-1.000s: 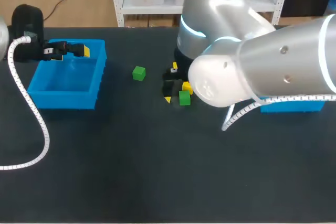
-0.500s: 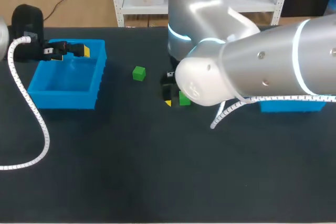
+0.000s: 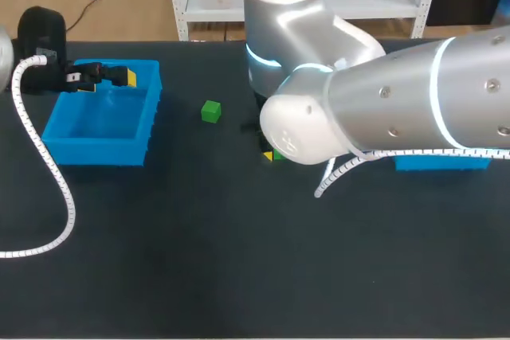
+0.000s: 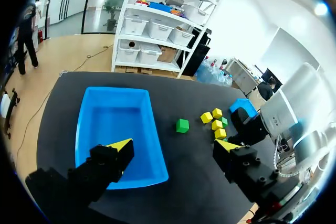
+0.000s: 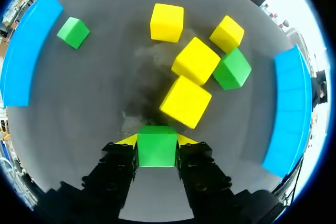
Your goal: Put the green cubes in the right bin and the yellow cubes in the left bin.
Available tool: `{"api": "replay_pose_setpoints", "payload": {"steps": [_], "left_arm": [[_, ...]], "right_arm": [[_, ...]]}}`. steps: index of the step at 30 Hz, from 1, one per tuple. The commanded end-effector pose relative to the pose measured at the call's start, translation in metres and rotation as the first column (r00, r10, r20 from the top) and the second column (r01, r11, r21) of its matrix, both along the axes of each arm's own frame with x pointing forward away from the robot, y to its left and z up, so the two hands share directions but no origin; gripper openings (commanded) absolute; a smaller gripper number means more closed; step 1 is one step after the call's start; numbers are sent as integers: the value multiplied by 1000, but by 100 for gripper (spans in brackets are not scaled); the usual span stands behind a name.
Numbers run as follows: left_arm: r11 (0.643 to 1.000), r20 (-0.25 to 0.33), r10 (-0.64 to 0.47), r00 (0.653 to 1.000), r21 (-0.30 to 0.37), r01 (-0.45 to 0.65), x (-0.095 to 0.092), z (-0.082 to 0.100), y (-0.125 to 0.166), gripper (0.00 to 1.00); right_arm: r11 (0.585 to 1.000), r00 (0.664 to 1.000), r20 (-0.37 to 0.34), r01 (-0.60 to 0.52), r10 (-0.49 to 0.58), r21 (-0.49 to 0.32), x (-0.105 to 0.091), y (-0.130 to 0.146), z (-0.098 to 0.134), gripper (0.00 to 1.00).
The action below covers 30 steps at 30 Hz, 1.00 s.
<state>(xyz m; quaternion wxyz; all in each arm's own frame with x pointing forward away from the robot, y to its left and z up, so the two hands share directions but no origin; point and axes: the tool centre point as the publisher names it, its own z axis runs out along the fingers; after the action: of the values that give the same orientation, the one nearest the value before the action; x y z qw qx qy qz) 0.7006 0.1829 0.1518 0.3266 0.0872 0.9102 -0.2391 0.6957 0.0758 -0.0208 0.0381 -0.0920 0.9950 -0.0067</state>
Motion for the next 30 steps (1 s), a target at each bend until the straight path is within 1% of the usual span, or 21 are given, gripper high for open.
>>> {"api": "replay_pose_setpoints", "payload": {"steps": [1, 3, 5, 8, 10, 12, 15, 18, 21, 24, 26, 30], "left_arm": [[1000, 6, -3, 1000, -7, 3, -1, -2, 1, 100], [1000, 6, -3, 1000, -7, 3, -1, -2, 1, 100], [1000, 6, -3, 1000, -7, 3, -1, -2, 1, 100], [1000, 6, -3, 1000, -7, 3, -1, -2, 1, 100], [1000, 6, -3, 1000, -7, 3, -1, -2, 1, 100], [1000, 6, -3, 1000, -7, 3, -1, -2, 1, 100], [1000, 6, -3, 1000, -7, 3, -1, -2, 1, 100], [1000, 6, -3, 1000, -7, 3, -1, -2, 1, 100], [1000, 6, -3, 1000, -7, 3, -1, -2, 1, 100], [1000, 6, -3, 1000, -7, 3, -1, -2, 1, 100], [1000, 6, -3, 1000, -7, 3, -1, -2, 1, 100], [1000, 6, -3, 1000, -7, 3, -1, -2, 1, 100]], "right_arm": [[1000, 999, 45, -11, 10, 11, 3, -6, 11, 0], [999, 996, 88, -22, 20, 24, 7, -9, 27, 0], [998, 991, 132, -28, 21, 56, 13, -16, 48, 0], [996, 976, 217, -26, 6, 91, 19, -30, 83, 0], [993, 964, 265, -6, -26, 121, 24, -46, 103, 0], [990, 952, 299, 20, -62, 140, 27, -64, 118, 0], [983, 932, 336, 86, -137, 162, 33, -95, 131, 0], [967, 914, 339, 166, -224, 191, 38, -131, 132, 0], [950, 895, 333, 239, -296, 202, 41, -163, 126, 0], [931, 873, 330, 312, -359, 187, 45, -196, 113, 0], [907, 859, 300, 366, -416, 209, 47, -219, 102, 0], [872, 827, 282, 441, -487, 213, 47, -255, 89, 0]]}}
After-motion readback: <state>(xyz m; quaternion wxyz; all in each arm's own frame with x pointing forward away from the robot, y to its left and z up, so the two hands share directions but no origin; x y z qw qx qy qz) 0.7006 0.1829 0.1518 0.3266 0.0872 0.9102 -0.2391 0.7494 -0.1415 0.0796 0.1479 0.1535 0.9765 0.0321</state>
